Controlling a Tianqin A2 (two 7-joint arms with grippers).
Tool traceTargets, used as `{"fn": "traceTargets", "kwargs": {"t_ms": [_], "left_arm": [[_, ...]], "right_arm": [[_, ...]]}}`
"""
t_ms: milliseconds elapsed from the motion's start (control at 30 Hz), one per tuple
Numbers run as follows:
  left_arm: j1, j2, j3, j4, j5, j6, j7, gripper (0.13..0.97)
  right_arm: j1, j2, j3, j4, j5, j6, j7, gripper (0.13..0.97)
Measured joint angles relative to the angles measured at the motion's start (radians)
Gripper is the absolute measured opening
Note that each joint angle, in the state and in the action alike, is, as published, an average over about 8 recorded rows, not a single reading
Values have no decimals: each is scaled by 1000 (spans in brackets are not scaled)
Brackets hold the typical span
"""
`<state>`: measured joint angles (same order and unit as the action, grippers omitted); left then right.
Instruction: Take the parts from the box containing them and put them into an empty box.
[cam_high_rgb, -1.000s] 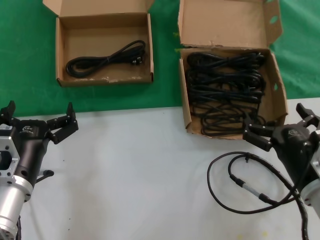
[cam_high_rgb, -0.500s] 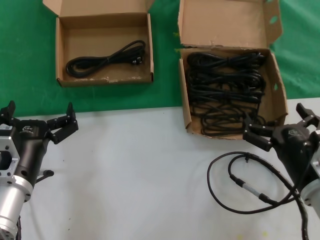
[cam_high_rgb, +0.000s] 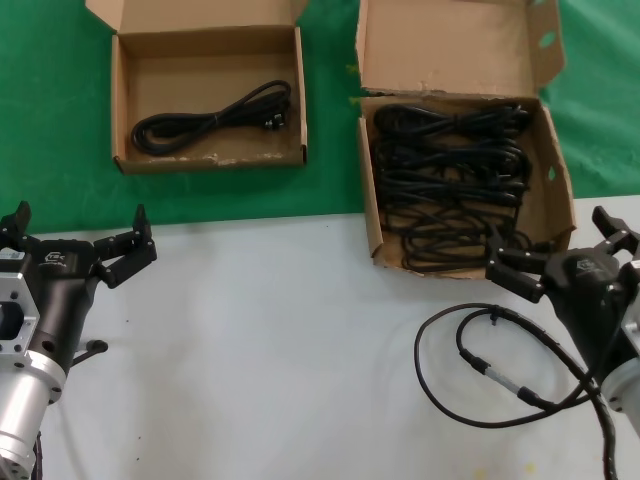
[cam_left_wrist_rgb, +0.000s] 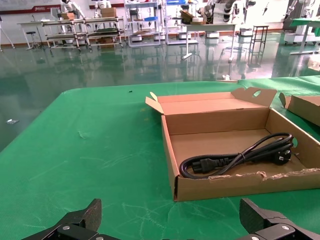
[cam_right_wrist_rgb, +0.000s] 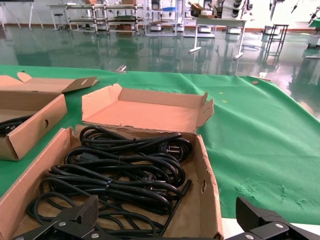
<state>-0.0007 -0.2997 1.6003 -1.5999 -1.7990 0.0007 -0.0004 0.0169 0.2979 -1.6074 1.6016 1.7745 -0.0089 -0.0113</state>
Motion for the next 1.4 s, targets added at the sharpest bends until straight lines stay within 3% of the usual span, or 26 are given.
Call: {"fn": "traceTargets", "kwargs": {"t_ms": [1400], "left_arm": [[0,0,0,0,0,0,0,966]], "right_arm": [[0,0,0,0,0,0,0,966]]}}
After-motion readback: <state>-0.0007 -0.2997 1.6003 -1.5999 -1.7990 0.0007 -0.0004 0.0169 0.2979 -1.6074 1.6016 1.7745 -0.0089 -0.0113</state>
